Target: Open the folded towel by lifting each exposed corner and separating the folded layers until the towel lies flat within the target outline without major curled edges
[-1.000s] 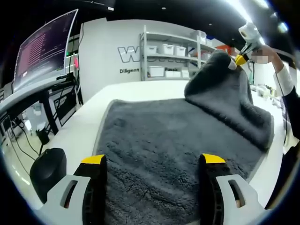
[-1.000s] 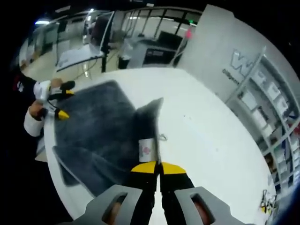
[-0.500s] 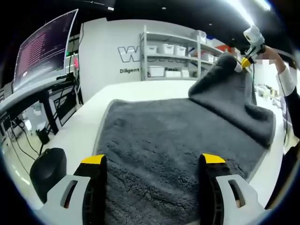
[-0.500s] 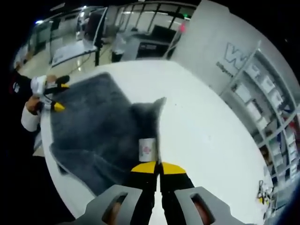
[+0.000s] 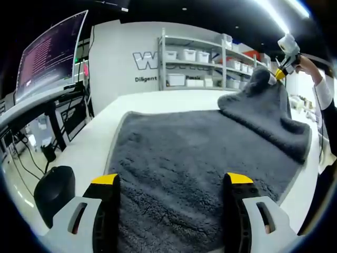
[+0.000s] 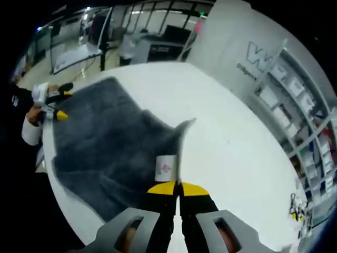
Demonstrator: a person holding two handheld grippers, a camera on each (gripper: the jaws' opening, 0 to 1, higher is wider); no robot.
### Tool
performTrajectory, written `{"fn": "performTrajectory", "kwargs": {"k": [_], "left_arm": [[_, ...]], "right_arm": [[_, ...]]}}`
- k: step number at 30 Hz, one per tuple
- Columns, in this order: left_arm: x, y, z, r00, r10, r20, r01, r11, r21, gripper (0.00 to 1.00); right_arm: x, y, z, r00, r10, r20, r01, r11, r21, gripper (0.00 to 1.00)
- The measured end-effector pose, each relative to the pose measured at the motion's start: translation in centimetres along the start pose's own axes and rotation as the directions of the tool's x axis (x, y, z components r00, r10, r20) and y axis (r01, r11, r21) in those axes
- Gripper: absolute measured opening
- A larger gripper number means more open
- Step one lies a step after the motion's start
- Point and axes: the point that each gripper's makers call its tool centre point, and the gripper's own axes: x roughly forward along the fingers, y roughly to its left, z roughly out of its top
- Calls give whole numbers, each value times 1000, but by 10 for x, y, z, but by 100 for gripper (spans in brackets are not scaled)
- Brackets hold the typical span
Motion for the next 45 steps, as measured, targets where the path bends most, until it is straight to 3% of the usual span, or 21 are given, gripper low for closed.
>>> {"fn": "performTrajectory", "kwargs": {"k": [7, 18, 21, 24, 27, 32, 42, 45], "left_arm": [[-2, -2, -1, 1000, 7, -8, -7, 1000, 7, 78], [-4, -8, 0, 1000, 14, -18, -14, 1000, 23, 74], [-5, -11, 9, 1000, 16, 26, -19, 992, 121, 72], [-6, -9, 14, 999, 30, 38, -35, 987, 155, 69], [-6, -9, 17, 998, 5, 62, -12, 993, 117, 68], [-2, -3, 9, 1000, -9, 29, 6, 994, 109, 68], [1, 0, 9, 999, -23, 24, 21, 995, 100, 66], [2, 4, 11, 999, -15, 30, 12, 994, 107, 65]], "right_arm": [[3, -17, -20, 999, -23, -25, 23, 999, 26, 0], [1, -35, -32, 997, -69, -41, 70, 997, 17, 0], [4, -40, -40, 996, -76, -54, 77, 997, 16, 0], [7, -49, -49, 995, -80, -67, 82, 996, 30, 0], [10, -57, -56, 994, -85, -71, 88, 995, 44, 0], [13, -68, -66, 992, -95, -81, 100, 993, 59, 0], [13, -92, -84, 988, -119, -100, 128, 988, 89, 0], [11, -109, -89, 981, -170, -88, 178, 980, 90, 0]]}}
